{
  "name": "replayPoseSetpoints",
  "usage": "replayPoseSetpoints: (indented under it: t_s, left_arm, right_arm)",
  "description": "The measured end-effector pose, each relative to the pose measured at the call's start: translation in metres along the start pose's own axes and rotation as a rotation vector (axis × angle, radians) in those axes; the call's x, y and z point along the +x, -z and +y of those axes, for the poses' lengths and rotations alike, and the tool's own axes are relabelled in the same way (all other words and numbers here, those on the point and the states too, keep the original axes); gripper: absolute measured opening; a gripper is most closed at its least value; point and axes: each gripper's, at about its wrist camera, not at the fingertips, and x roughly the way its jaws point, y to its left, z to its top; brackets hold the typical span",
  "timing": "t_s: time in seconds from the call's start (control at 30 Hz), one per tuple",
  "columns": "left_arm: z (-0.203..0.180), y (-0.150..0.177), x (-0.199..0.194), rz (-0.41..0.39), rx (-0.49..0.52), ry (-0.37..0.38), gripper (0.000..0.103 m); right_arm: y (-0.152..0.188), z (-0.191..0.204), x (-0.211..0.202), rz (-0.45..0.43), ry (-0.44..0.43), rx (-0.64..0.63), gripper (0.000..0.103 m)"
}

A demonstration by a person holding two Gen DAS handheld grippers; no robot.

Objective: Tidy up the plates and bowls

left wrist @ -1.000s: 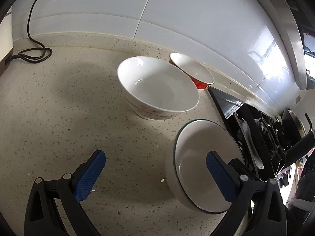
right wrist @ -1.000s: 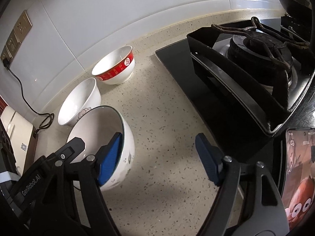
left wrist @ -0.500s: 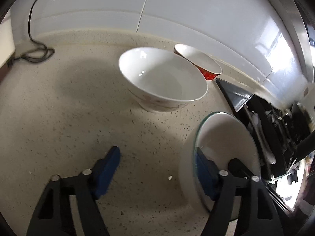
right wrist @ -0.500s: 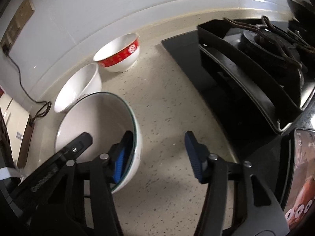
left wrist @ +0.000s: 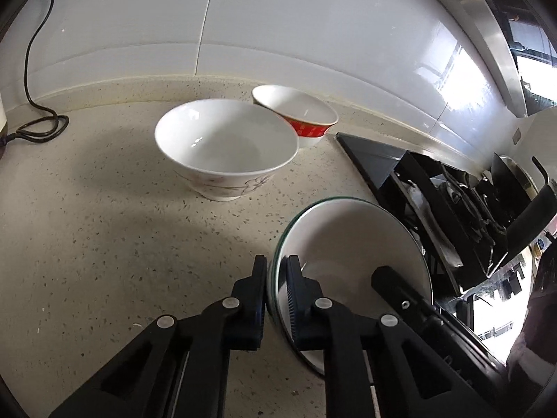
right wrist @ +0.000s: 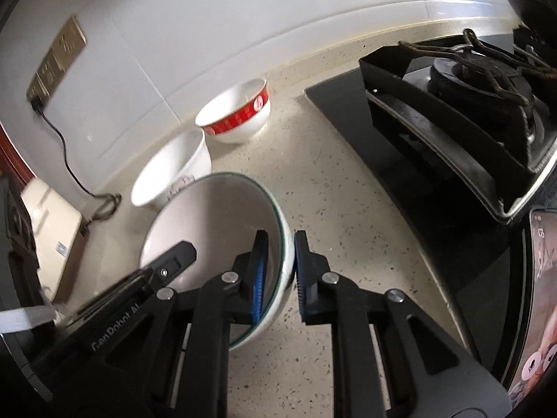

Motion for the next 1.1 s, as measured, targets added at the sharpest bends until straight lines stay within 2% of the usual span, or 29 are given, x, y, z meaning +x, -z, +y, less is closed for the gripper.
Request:
replayPoseSetpoints:
  t_s: [0.2,0.47,0.7,1.1]
  left_arm:
    - [-0.016,-0.005,-0.016,-0.06,0.046,0.003,0.012]
    - [-0.027,-0.003,-0.027,-0.065,0.066,0.035,0.012]
    - [-0.045,0.001,-0.041,-0.076,0.098,0.083,0.012]
    - [-0.072,0.017,-0.063,-0.072,0.121,0.184,0.012]
  right_arm:
    - [0.003,-0.008,-0.015,-0.047,-0.024,0.047,0.016]
    - [0.011,-0.015,-0.032,-0.078,-0.033,0.1,0.017]
    - [0.011,-0.021,-0.057,-0.111,0.003,0.12,0.017]
    - [0.022,-0.026,-0.112,-0.173,0.115,0.108,0.017]
